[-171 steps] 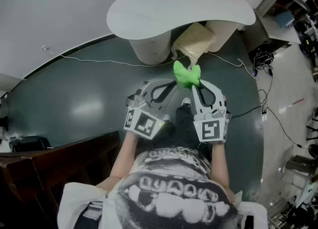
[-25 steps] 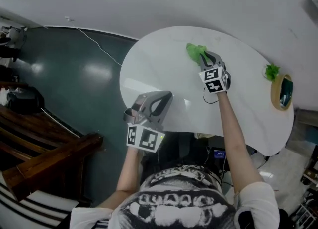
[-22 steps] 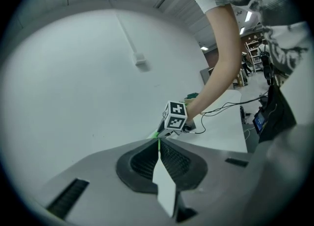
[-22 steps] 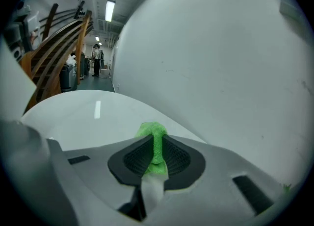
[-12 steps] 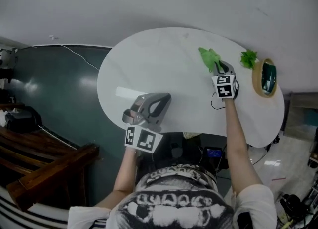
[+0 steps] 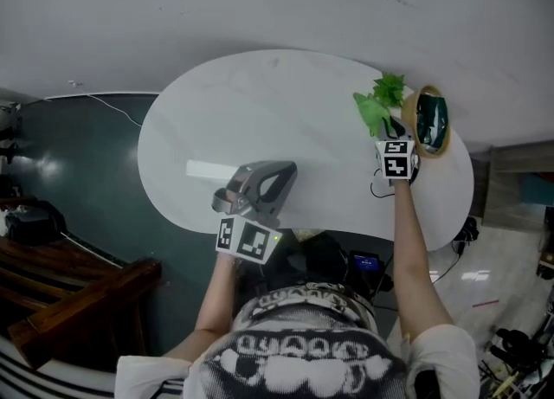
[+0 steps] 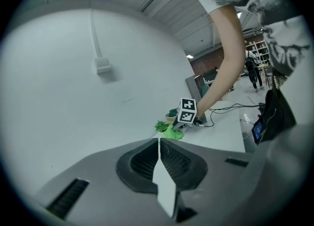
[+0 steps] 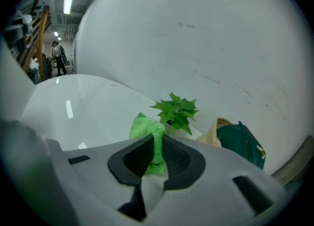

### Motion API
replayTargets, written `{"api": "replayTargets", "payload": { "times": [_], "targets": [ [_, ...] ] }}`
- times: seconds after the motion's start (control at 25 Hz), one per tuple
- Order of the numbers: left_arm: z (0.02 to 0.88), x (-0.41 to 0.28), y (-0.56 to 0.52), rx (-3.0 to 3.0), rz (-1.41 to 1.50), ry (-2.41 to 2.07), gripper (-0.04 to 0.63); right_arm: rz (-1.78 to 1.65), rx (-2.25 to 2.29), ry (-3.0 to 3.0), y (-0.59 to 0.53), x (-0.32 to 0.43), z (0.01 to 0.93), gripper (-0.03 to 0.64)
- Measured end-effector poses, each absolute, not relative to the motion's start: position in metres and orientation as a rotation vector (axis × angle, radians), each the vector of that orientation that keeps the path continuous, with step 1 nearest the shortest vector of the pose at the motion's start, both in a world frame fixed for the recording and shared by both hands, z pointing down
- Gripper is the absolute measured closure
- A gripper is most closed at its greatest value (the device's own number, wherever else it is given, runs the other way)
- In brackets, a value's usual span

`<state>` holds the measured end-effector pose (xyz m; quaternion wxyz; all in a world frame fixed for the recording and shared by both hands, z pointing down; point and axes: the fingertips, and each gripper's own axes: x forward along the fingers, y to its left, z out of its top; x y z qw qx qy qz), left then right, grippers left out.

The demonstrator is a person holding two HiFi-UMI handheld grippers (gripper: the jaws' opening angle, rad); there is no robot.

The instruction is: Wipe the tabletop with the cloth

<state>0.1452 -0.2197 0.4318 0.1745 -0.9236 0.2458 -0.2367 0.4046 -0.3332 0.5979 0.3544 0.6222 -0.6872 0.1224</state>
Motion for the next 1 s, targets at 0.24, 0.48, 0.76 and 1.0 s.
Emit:
{"api": "replayTargets", "payload": {
  "times": [0.24,0.48,0.76,1.0],
  "targets": [
    [0.429,0.183,-0.214,-2.604,-0.674,0.734,0.584,0.359,1.63,-1.8,-0.32,0.431,0.606,0.561],
    [0.43,0.182,-0.21,-2.588,-0.707,0.795,0.584,0.36,1.639,-1.812,-0.32,0.431,0.607,0.563],
    [0.43,0.148,-0.214,-2.571,-0.728,0.869,0.584,0.331,1.613,-1.852,-0.327,0.408,0.594,0.561],
    [0.428,0.099,-0.223,-2.557,-0.725,0.907,0.584,0.276,1.574,-1.923,-0.337,0.345,0.573,0.561]
  ]
}}
